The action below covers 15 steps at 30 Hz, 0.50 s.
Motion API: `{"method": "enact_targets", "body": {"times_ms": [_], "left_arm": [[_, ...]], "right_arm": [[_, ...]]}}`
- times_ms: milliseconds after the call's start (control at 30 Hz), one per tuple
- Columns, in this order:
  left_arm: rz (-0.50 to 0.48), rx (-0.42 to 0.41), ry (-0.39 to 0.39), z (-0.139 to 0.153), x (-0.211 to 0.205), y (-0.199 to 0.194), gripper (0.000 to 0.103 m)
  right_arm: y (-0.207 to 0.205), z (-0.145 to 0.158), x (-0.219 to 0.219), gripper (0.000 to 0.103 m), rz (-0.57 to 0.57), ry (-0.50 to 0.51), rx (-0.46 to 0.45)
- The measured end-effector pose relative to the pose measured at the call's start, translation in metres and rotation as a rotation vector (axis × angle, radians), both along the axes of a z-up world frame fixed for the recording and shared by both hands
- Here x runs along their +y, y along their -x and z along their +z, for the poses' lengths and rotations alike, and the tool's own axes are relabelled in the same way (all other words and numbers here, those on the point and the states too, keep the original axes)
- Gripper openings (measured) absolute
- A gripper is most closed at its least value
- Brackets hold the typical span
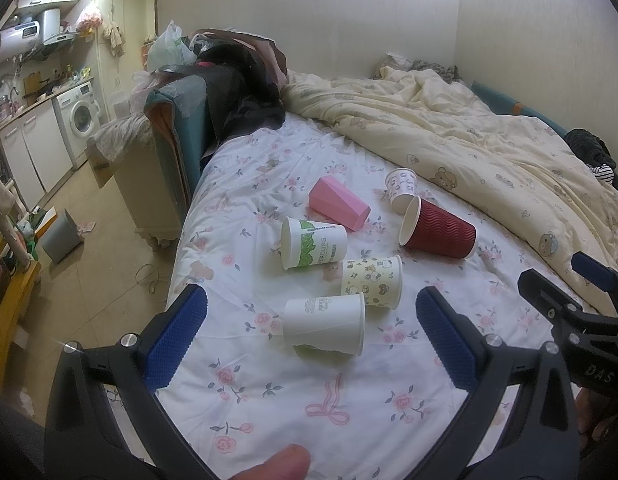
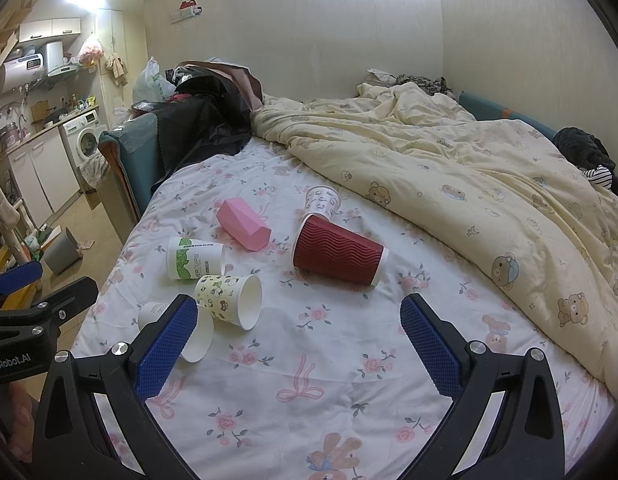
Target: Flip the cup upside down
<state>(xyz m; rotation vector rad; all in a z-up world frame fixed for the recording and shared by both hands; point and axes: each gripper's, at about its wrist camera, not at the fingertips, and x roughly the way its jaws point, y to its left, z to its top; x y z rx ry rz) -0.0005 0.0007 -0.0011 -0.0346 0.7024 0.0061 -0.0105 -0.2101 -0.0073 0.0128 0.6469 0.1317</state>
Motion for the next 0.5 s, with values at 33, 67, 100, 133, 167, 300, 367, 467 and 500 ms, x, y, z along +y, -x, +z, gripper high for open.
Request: {"method": "enact_targets", "body": {"times_ms": [33, 67, 100, 133, 167, 300, 367, 467, 500], "left_arm": [[0.000, 0.000, 0.000, 0.000, 0.000, 0.000, 0.103], [-0.001, 0.000, -0.001, 0.000, 0.000, 0.000, 0.103], [-0.001, 0.000, 0.000, 0.000, 0.000, 0.000, 0.103], [-0.001, 0.001, -0.001, 0.000, 0.000, 0.000, 0.103], [-0.001, 0.001, 0.000, 0.000, 0.000, 0.000, 0.103], [0.001, 0.001, -0.001, 0.000, 0.001, 0.000, 0.103], [0.005, 0.004, -0.003, -0.002, 0.004, 0.002, 0.103], [0.012, 0.017, -0.001, -0.004, 0.009, -0.002, 0.103], [0.018, 0.021, -0.005, -0.004, 0.011, -0.005, 0.103]], "right_arm": [[0.000, 0.000, 0.000, 0.103, 0.001, 0.000, 0.000], [0.000, -0.001, 0.000, 0.103, 0.001, -0.001, 0.000], [0.000, 0.000, 0.000, 0.103, 0.000, -0.001, 0.001], [0.000, 0.000, 0.000, 0.103, 0.000, -0.001, 0.000], [0.000, -0.001, 0.000, 0.103, 0.000, -0.001, 0.001], [0.000, 0.000, 0.000, 0.103, 0.002, -0.001, 0.003], [-0.002, 0.000, 0.001, 0.103, 0.003, -0.004, 0.011], [-0.009, 0.002, 0.003, 0.103, 0.035, -0.029, 0.048], [-0.012, 0.004, 0.004, 0.103, 0.055, -0.030, 0.056]]}}
